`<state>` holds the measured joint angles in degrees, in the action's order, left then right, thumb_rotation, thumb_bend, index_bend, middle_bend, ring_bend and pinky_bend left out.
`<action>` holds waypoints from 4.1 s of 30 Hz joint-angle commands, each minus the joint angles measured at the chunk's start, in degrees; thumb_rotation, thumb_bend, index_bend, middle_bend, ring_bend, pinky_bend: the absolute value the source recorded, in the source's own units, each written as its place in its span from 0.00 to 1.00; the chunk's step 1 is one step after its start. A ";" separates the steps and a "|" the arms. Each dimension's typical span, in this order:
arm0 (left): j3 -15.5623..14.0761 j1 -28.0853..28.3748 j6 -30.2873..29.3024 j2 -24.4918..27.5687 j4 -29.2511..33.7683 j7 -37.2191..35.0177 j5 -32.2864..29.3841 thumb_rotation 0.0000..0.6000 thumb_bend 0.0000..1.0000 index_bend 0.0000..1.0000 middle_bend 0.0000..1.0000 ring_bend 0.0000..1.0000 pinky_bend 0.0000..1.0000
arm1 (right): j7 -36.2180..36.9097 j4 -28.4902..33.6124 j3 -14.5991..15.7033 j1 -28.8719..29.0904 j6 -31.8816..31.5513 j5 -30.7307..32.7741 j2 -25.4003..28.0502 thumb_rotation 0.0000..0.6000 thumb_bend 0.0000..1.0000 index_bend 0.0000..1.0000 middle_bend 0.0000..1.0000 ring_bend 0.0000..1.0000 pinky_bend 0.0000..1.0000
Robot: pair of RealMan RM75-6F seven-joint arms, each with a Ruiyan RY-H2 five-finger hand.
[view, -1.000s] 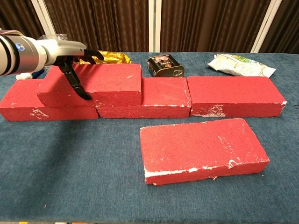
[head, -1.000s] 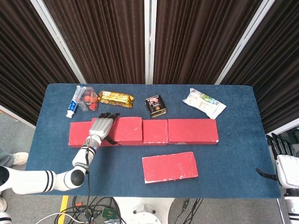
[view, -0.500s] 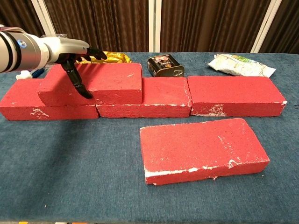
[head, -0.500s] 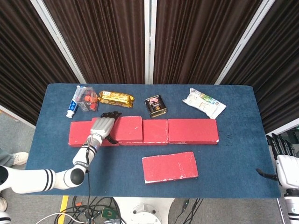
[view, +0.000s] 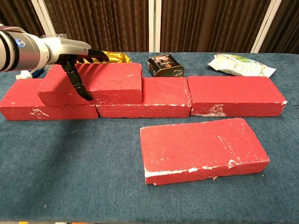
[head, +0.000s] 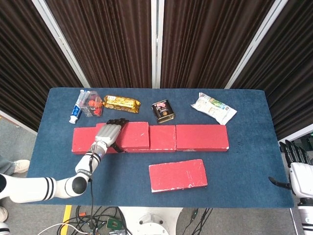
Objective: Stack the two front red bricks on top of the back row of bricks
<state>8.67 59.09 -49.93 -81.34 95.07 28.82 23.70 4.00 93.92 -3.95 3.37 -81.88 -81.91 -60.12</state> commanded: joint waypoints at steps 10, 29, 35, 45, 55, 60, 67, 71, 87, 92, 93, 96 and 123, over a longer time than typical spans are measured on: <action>1.60 -2.12 -1.79 8.85 11.06 -3.94 7.62 1.00 0.00 0.00 0.00 0.00 0.00 | 0.49 0.06 -0.21 -0.20 -0.53 -0.14 0.34 1.00 0.01 0.00 0.00 0.00 0.00; -14.57 -36.84 -37.43 18.33 13.74 -16.43 44.57 1.00 0.00 0.00 0.00 0.00 0.00 | -7.07 7.19 1.02 6.90 5.70 -9.97 1.36 1.00 0.00 0.00 0.00 0.00 0.00; -17.15 -43.27 -41.67 15.82 6.77 -20.83 51.71 1.00 0.00 0.00 0.00 0.00 0.00 | -15.70 12.57 1.94 10.99 12.82 -10.65 -0.77 1.00 0.00 0.00 0.00 0.00 0.00; -17.78 -49.36 -44.25 12.67 -0.49 -26.79 58.62 1.00 0.00 0.00 0.00 0.00 0.00 | -29.58 12.39 2.02 17.66 25.47 -1.19 -12.05 1.00 0.00 0.00 0.00 0.00 0.00; -16.01 -51.58 -43.10 12.49 -2.43 -28.56 60.53 1.00 0.00 0.00 0.00 0.00 0.00 | -38.48 11.27 1.55 21.87 28.57 5.94 -20.29 1.00 0.00 0.00 0.00 0.00 0.00; -15.26 -52.24 -42.01 12.58 -2.99 -29.27 60.75 1.00 0.00 0.00 0.00 0.00 0.00 | -40.66 10.59 1.14 23.86 29.77 9.98 -22.67 1.00 0.00 0.00 0.00 0.00 0.00; -14.19 -52.95 -40.55 12.98 -3.28 -29.48 60.95 1.00 0.00 0.00 0.00 0.00 0.00 | -41.57 9.57 0.65 26.90 31.14 14.07 -25.89 1.00 0.00 0.00 0.00 0.00 0.00; -13.74 -53.37 -39.90 13.26 -3.40 -29.79 61.00 1.00 0.00 0.00 0.00 0.00 0.00 | -41.69 8.94 0.53 28.53 31.95 16.09 -27.12 1.00 0.00 0.00 0.00 0.00 0.00; -12.22 -54.55 -37.44 13.70 -3.93 -31.19 61.09 1.00 0.00 0.00 0.00 0.00 0.00 | -40.12 6.98 1.79 30.90 30.03 19.25 -28.89 1.00 0.00 0.00 0.09 0.00 0.00; -11.89 -54.78 -36.81 13.90 -3.80 -31.29 61.22 1.00 0.00 0.00 0.00 0.00 0.00 | -39.06 6.56 2.33 31.11 29.40 19.42 -29.14 1.00 0.00 0.00 0.13 0.00 0.00; -11.82 -54.82 -36.74 13.91 -3.81 -31.35 61.24 1.00 0.00 0.00 0.00 0.00 0.00 | -38.86 6.53 2.40 31.13 29.27 19.38 -29.17 1.00 0.00 0.00 0.14 0.00 0.00; -11.64 -54.98 -36.56 13.87 -3.92 -31.54 61.39 1.00 0.00 0.00 0.00 0.00 0.00 | -37.97 6.38 2.51 31.04 28.39 18.58 -29.31 1.00 0.00 0.00 0.19 0.00 0.00; -11.09 -55.94 -36.11 15.46 -2.22 -33.19 64.08 1.00 0.00 0.00 0.00 0.00 0.00 | -31.52 12.48 -7.01 35.91 27.03 16.96 -14.23 1.00 0.00 0.00 0.26 0.00 0.00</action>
<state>-2.45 3.14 -86.06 -65.91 92.81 -4.33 87.75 -27.85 107.74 -9.37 37.15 -57.19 -67.28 -75.63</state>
